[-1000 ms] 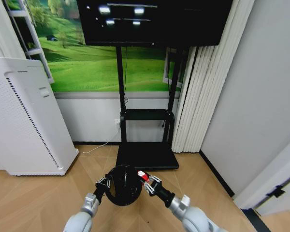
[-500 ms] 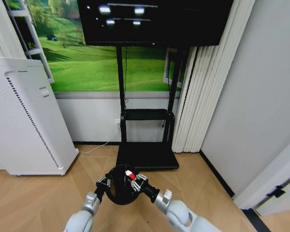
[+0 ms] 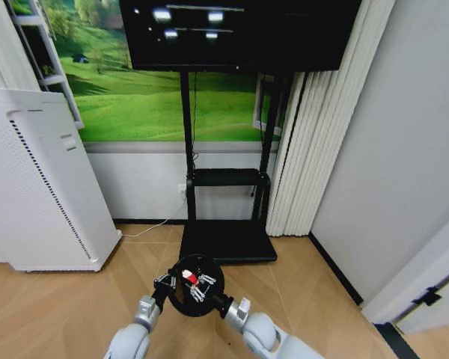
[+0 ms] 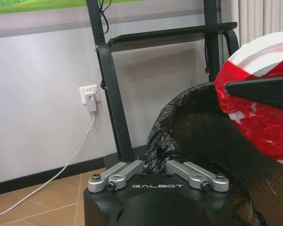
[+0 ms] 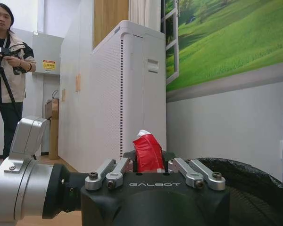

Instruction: Pick up the trash bin and place the garbage on the floor into it.

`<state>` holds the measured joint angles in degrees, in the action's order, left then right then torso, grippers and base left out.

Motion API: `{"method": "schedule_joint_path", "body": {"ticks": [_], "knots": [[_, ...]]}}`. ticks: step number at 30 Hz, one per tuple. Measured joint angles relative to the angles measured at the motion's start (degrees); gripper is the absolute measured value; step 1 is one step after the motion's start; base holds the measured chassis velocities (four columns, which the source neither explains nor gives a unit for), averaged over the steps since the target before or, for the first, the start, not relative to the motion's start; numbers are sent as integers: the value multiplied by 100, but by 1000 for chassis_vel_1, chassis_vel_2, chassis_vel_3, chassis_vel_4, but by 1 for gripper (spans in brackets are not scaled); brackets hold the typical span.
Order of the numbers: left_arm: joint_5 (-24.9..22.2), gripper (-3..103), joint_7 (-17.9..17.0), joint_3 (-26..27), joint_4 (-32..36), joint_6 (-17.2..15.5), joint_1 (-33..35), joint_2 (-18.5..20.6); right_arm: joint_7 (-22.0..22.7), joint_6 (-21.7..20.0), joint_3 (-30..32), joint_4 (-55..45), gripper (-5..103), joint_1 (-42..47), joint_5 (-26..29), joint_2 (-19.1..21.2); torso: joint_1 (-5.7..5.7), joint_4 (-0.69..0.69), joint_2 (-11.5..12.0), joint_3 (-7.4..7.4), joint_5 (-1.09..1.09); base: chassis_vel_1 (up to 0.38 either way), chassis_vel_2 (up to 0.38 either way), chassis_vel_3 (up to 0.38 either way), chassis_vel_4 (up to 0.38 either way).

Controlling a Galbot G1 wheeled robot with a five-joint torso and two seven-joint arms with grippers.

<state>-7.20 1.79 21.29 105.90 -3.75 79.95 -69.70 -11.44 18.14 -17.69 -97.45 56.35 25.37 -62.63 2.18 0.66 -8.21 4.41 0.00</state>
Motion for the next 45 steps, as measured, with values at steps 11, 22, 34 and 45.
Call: {"method": "schedule_joint_path", "body": {"ticks": [11,22,34,45], "knots": [[26,3,1,-30,-21,1,-25,-48,2,-125,103,-41,70,33,21,82,-1,1,0,0,0,0,0,0,0],[41,3,7,41,-25,35,-2,-37,144,-167,456,-20,99,122,80,278,-1,0,0,0,1,0,0,0,0],[13,3,6,736,162,115,328,108,1833,-882,2030,42,100,957,109,698,-1,1,0,0,1,0,0,0,0],[-31,3,-26,1128,511,224,562,56,2720,-1958,3580,-123,100,1582,201,643,-1,0,-1,0,2,0,0,0,0]]}}
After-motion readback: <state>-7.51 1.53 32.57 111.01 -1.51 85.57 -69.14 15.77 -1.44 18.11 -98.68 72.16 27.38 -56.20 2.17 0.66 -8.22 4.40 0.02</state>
